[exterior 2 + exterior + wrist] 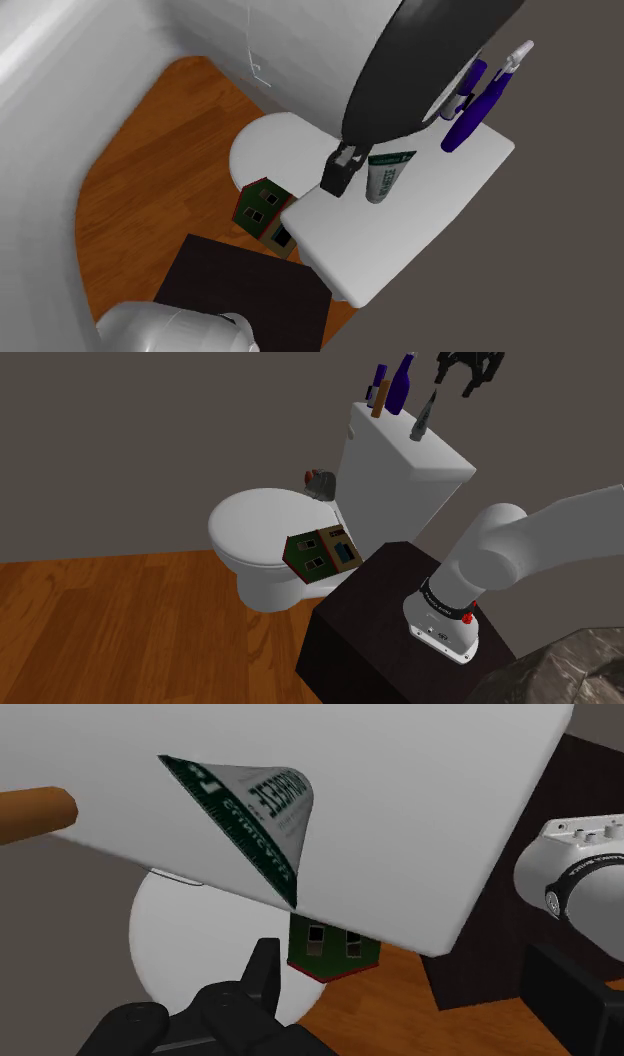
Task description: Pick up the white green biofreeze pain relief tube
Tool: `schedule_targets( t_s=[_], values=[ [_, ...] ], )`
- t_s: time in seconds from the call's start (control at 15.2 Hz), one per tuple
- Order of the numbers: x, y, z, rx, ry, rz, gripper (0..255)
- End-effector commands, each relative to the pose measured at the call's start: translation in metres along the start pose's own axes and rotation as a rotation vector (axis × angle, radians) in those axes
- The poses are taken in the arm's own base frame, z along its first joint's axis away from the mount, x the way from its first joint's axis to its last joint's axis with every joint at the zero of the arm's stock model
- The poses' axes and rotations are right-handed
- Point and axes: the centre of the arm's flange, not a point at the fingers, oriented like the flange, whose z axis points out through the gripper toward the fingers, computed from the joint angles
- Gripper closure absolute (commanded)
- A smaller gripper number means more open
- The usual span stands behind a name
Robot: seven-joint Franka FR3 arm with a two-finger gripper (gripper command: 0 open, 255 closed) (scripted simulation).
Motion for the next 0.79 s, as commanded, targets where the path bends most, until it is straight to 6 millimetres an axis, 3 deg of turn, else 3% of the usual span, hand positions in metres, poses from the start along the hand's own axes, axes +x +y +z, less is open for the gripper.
schedule_targets(
  t_s=[0.0,0.13,0.59,0.73],
  values=[
    [-0.003,0.037,0.002,0.039,0.009,-0.167,0],
    [-0.012,0.053,-0.003,0.043,0.025,-0.253,0],
    [-0.015,0.051,0.037,0.043,0.025,-0.253,0],
    [-0.015,0.051,0.037,0.043,0.025,-0.253,0]
  ],
)
